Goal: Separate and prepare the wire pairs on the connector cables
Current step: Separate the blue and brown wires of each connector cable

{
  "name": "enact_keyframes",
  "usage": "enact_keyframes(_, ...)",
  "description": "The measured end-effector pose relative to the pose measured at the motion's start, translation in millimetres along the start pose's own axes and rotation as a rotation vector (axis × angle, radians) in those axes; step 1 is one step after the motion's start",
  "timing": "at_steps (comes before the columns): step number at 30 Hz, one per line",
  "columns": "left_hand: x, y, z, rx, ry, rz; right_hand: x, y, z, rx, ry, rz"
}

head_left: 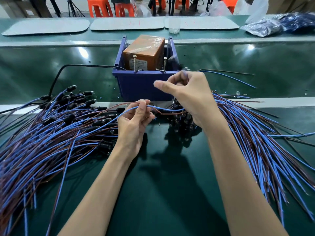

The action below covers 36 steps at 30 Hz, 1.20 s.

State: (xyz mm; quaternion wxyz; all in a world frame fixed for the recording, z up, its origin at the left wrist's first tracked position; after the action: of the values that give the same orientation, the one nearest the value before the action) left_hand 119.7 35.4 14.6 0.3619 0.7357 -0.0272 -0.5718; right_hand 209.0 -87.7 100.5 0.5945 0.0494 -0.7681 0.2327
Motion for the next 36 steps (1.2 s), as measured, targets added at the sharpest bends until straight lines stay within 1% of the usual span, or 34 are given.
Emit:
enact_keyframes(4,-0.1,2.9,-0.5,0.037,0.018,-0.165,-2.2,1.1,-0.6,0.024,0.022,0.052)
enact_keyframes(7,0.2,9.9,0.9,0.111,0.052,-0.210,-3.0,6.5,0.0,0.083,0.039,0.053)
enact_keyframes(12,1.6,24.4,7.1,0.240,0.118,-0.436,-9.2,18.2,1.1,0.201,0.072,0.040)
enact_keyframes(14,1.7,27.7,9.7,0.274,0.116,-0.463,-9.0,23.7,3.6,0.261,0.071,0.048)
enact_keyframes(17,4.1,26.9,11.0,0.272,0.090,-0.470,-7.4,30.8,8.7,0.337,0.058,0.081)
enact_keyframes(21,4.8,31.6,13.9,0.293,0.083,-0.492,-7.1,40.3,14.5,0.409,0.071,0.057)
enact_keyframes(23,5.4,34.5,14.7,0.320,0.083,-0.478,-9.8,43.8,15.9,0.422,0.095,0.058)
enact_keyframes(26,6.3,38.0,16.0,0.350,0.076,-0.472,-8.9,42.5,14.0,0.386,0.098,0.029)
enact_keyframes(28,4.0,38.1,15.8,0.333,0.093,-0.495,-5.8,39.8,12.0,0.356,0.077,0.012)
enact_keyframes(31,-2.2,31.5,12.9,0.246,0.139,-0.527,-1.4,36.6,10.1,0.321,0.041,0.042)
enact_keyframes(33,-7.6,21.6,9.6,0.137,0.177,-0.543,-1.8,34.4,8.3,0.292,0.061,-0.007)
enact_keyframes(36,-15.0,3.4,6.0,-0.043,0.217,-0.516,-1.6,25.8,4.4,0.193,0.091,-0.034)
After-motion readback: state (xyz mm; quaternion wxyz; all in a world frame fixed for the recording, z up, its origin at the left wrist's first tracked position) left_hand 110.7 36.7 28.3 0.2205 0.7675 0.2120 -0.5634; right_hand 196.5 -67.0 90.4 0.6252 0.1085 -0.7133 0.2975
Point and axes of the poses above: each hand's wrist, its own z-axis away from the middle knuckle, its own y-axis out of the palm, x = y × z, the point moved 10 cm from there along -z, towards the middle knuckle, and after that the axes turned 3 degrees about x, right-handed, at the moved point
